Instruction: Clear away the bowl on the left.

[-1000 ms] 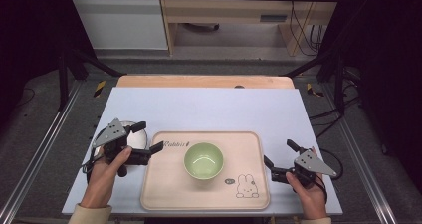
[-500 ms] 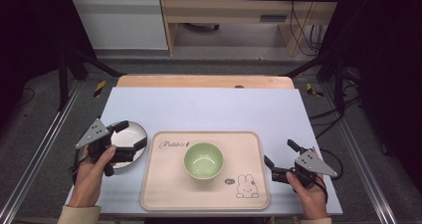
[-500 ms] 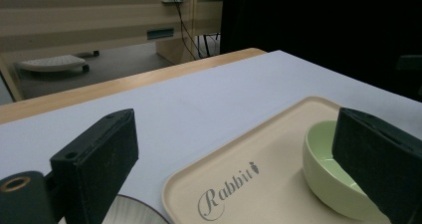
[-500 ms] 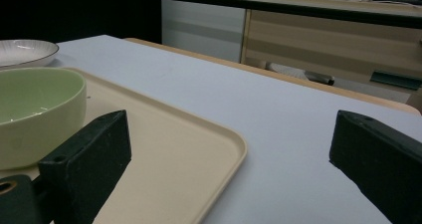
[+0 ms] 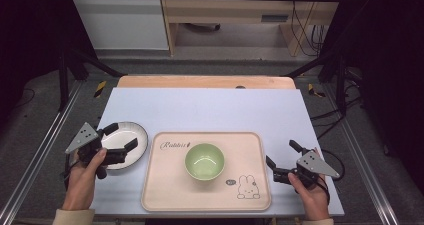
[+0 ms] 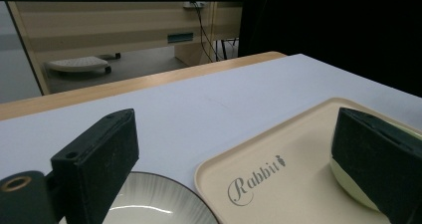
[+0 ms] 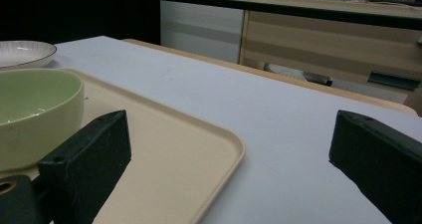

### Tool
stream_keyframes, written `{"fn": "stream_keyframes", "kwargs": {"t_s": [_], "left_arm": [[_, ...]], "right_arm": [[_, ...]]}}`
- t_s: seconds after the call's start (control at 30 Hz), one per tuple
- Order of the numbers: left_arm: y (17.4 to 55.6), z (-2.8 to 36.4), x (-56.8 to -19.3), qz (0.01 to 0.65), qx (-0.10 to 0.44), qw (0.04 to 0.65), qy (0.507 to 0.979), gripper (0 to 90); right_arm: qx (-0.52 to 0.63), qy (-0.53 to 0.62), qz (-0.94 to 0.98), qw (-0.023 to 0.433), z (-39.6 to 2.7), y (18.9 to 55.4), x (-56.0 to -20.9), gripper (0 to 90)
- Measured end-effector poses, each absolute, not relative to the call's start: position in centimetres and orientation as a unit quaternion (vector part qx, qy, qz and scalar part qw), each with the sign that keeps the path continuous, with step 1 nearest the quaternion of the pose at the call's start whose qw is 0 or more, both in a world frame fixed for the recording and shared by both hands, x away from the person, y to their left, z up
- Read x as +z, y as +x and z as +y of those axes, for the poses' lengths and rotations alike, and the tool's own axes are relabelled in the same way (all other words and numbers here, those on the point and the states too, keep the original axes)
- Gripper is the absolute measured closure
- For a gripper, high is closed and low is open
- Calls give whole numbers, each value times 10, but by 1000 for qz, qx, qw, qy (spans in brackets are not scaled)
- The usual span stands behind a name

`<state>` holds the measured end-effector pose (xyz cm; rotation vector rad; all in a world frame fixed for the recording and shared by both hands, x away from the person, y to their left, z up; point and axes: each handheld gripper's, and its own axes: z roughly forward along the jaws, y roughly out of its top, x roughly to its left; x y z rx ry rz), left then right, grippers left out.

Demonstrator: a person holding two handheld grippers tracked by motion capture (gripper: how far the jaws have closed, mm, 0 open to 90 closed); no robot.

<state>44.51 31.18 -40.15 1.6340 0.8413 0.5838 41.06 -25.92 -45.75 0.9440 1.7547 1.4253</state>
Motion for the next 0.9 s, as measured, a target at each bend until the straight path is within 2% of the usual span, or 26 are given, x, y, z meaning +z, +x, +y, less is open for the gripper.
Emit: {"fn": "stream_keyframes", "kwargs": {"t_s": [0.5, 0.9], "left_arm": [[436, 325, -424, 368, 252, 555, 702, 43], [439, 319, -435, 362, 249, 540, 718, 42]], "right_arm": [[547, 362, 674, 339, -259, 410, -457, 31], [548, 360, 675, 339, -259, 411, -458, 31]]}}
